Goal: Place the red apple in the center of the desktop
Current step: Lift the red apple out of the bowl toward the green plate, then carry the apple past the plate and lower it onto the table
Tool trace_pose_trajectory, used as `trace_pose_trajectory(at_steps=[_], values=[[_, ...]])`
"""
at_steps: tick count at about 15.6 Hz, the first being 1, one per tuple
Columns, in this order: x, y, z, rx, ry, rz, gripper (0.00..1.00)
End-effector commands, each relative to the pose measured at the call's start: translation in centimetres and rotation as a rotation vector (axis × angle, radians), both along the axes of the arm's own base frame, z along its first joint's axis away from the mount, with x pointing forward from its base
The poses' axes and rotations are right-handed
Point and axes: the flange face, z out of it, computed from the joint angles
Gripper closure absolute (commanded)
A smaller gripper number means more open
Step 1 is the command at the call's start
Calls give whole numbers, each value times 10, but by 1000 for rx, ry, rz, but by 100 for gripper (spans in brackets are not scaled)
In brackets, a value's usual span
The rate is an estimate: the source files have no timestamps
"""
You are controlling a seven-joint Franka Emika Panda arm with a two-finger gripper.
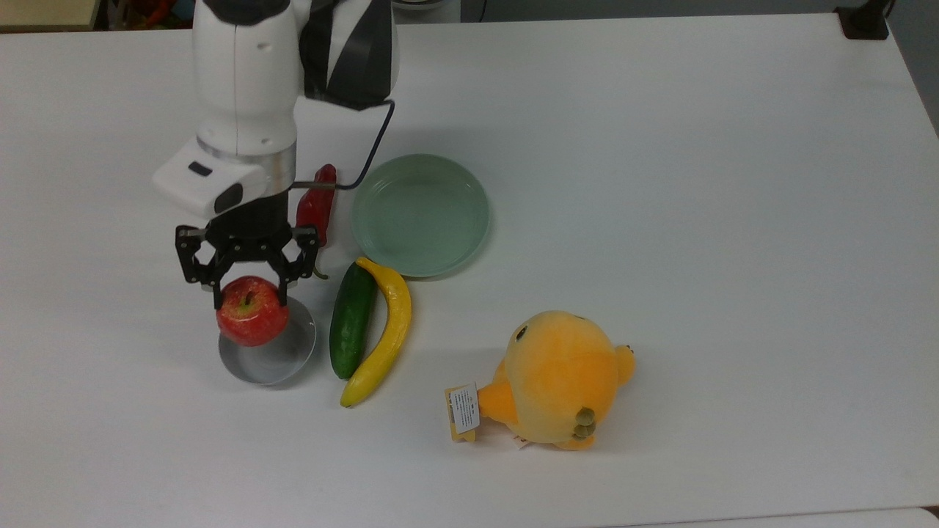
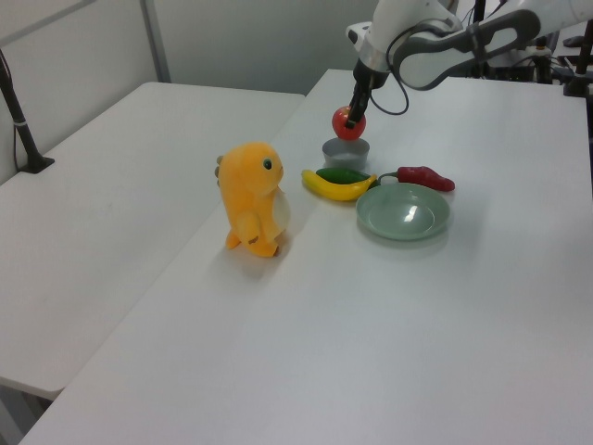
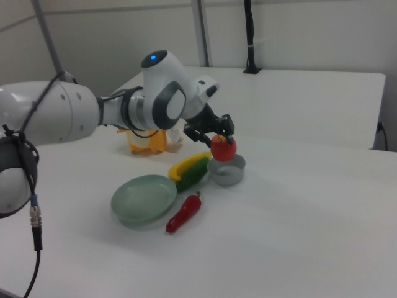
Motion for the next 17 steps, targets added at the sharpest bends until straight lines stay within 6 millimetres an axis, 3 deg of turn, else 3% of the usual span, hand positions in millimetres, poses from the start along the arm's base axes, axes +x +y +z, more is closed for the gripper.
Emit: trace_pose_trajectory(at_steps=[1, 4, 9, 13, 17], values=[[-42, 23, 33, 36, 41, 6, 74], [-64, 66, 36, 56, 118, 56, 75], [-103, 136, 66, 110, 262, 112, 75], [-135, 190, 67, 109, 356, 180, 75], [-149, 237, 51, 91, 427, 249, 75]])
